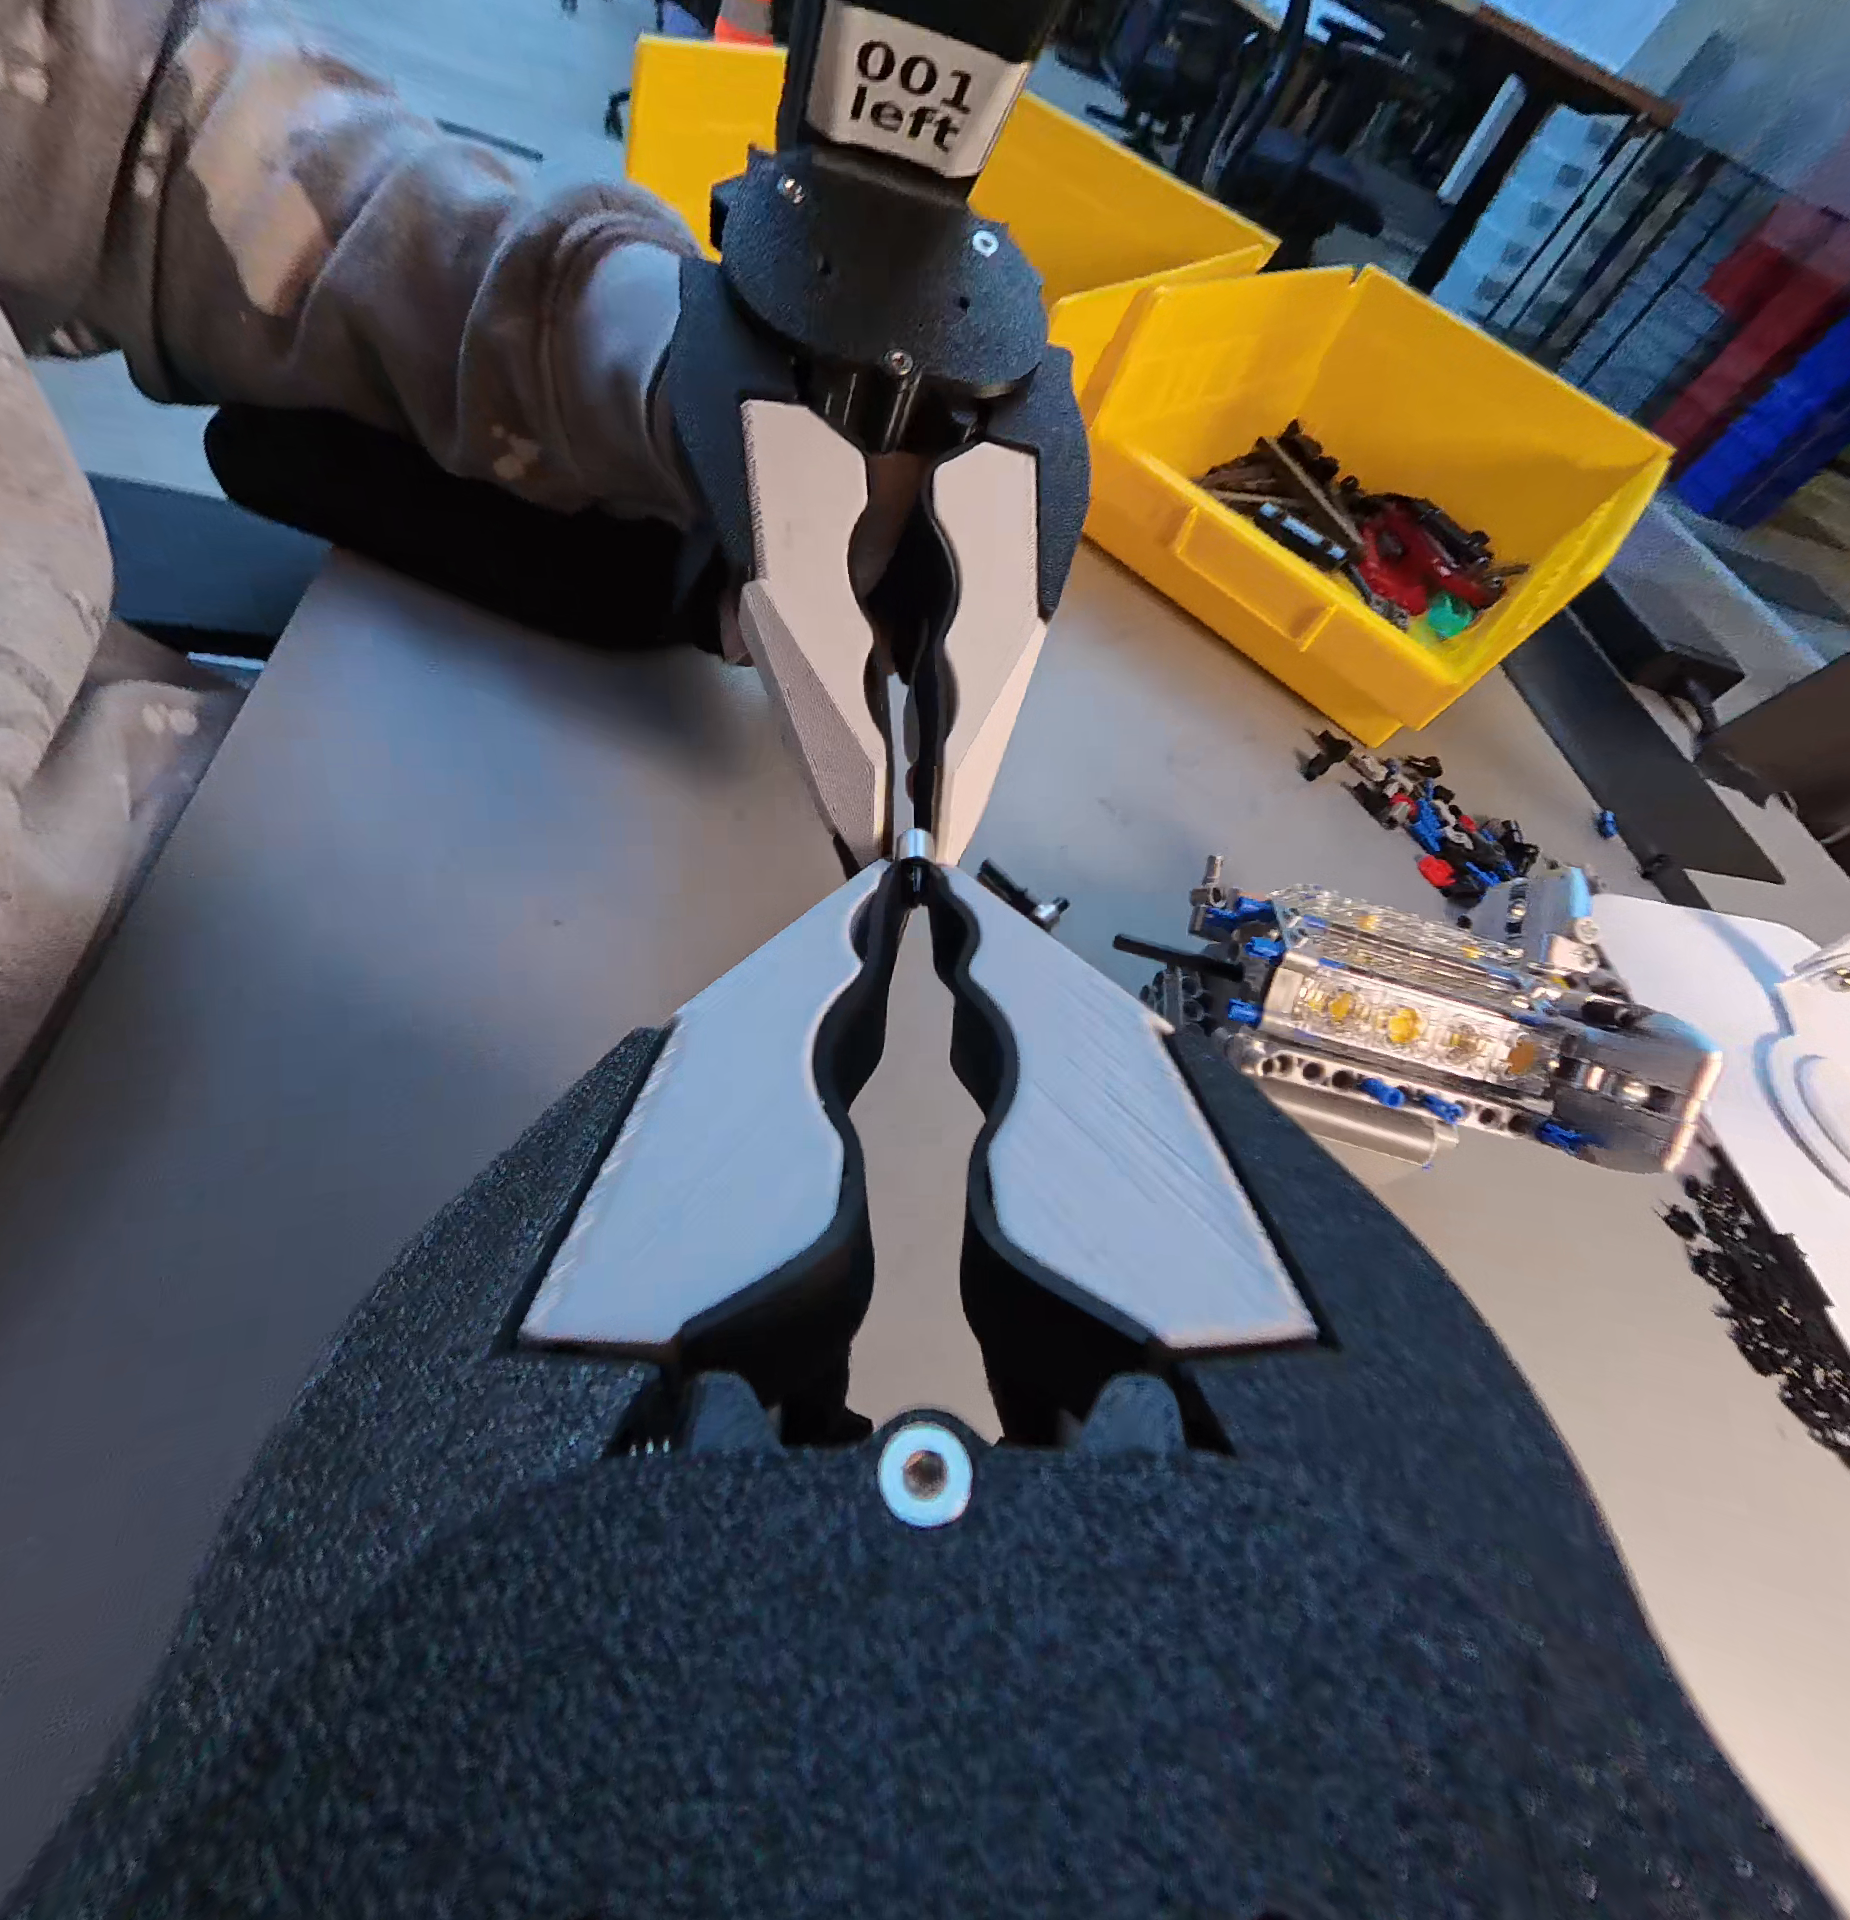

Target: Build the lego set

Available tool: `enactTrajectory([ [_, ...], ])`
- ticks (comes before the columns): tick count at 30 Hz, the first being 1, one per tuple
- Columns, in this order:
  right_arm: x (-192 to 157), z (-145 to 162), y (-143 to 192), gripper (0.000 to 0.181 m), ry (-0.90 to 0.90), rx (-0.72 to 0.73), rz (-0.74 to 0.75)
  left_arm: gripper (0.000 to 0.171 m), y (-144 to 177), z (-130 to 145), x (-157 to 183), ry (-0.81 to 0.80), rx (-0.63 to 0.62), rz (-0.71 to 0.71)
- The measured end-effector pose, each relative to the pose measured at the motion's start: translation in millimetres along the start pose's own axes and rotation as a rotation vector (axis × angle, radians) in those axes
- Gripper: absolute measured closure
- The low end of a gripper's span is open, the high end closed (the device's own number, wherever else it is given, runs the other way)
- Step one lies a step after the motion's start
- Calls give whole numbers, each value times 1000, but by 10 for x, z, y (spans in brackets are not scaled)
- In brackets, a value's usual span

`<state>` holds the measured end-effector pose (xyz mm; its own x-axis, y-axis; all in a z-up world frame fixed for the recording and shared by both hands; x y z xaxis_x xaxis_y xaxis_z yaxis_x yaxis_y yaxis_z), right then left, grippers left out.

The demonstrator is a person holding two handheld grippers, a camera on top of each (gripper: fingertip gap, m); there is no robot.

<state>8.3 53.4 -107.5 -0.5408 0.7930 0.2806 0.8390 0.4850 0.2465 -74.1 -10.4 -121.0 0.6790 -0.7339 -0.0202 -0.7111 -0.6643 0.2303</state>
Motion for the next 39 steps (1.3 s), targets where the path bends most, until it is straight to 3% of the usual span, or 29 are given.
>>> enactTrajectory([
  [9, 112, -168, 53, 177, -70, 134, 108, 166, 60, -128, -72, 33, 130, -68],
  [21, 142, -161, 39, 177, -149, 164, 122, 168, 60, -139, -94, 45, 113, -90],
  [32, -133, -223, 61, 159, -268, 263, -237, 169, 58, -220, 166, 370, 213, 313],
  [39, -217, -224, 70, 156, -288, 273, -341, 170, 18, -171, 267, 484, 187, 461],
])
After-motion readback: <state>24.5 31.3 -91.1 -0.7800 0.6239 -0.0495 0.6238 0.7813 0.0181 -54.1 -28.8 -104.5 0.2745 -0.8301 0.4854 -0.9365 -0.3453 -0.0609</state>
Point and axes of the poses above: each gripper's, where its closed fingertips meet, y back along the fingers, z out of its underside, x = y × z across the jaws, the point moved 6 cm from there along y, back along the fingers, and after that the axes turned 8 degrees about x, right-handed, at the moved point
